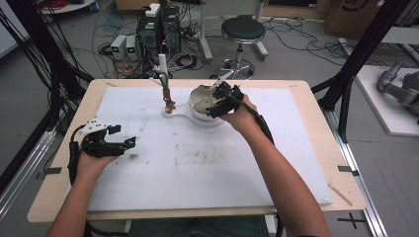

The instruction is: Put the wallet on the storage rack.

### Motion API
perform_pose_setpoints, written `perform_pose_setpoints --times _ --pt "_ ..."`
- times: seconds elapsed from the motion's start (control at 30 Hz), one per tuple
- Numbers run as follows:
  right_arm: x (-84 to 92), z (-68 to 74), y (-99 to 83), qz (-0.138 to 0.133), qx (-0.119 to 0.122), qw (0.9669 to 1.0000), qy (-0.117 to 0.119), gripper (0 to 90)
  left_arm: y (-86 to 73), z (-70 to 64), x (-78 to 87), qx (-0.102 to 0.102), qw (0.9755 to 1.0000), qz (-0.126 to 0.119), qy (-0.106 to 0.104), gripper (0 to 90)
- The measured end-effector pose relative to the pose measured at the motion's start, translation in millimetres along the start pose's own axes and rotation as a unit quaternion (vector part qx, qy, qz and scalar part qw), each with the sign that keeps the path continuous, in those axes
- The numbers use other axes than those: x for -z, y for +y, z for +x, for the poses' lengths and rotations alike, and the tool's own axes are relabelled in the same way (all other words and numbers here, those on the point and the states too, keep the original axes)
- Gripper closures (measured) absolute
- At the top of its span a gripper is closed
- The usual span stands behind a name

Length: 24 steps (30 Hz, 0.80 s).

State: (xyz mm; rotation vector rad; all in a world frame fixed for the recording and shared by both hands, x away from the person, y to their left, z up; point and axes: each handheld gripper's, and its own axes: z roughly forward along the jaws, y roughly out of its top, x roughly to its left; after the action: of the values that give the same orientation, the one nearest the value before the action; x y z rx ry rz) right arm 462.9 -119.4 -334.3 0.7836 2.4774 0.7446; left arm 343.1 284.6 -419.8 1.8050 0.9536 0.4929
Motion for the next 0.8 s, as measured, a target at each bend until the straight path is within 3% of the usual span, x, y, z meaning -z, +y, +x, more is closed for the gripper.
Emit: perform_pose_setpoints --times 0.07,0.17,0.27,0.3,0.33,0.43,0.8 --pt "6.0 -2.8 -8.5 -0.014 -0.008 0.9999 0.004 18.4 0.1 -0.2 -0.1 0.0 1.0 0.001 -0.001 17.2" --pt "14.2 -7.3 -18.9 -0.006 -0.021 0.9997 0.007 18.3 0.2 -0.7 -0.4 -0.001 1.0 0.001 -0.001 17.2" --pt "26.6 -8.5 -32.9 -0.04 -0.036 0.9985 0.006 18.3 0.2 -1.6 -1.5 0.001 1.0 0.001 -0.001 17.2" --pt "29.5 -8.4 -36.7 -0.04 -0.044 0.9982 0.008 18.4 0.2 -2.1 -2.3 0.001 1.0 0.001 -0.001 17.2" --pt "32.0 -9.1 -40.1 -0.034 -0.044 0.9984 0.008 18.4 0.3 -2.7 -3.1 0.0 1.0 0.001 -0.002 17.1" --pt "41.0 -9.4 -54.4 -0.068 -0.05 0.9964 0.006 18.4 0.4 -5.2 -4.6 -0.005 1.0 0.004 -0.004 17.2" --pt "64.3 -10.1 -92.6 -0.098 -0.07 0.9927 0.011 18.4 -0.7 -5.2 -4.8 -0.004 1.0 0.0 -0.005 17.2"
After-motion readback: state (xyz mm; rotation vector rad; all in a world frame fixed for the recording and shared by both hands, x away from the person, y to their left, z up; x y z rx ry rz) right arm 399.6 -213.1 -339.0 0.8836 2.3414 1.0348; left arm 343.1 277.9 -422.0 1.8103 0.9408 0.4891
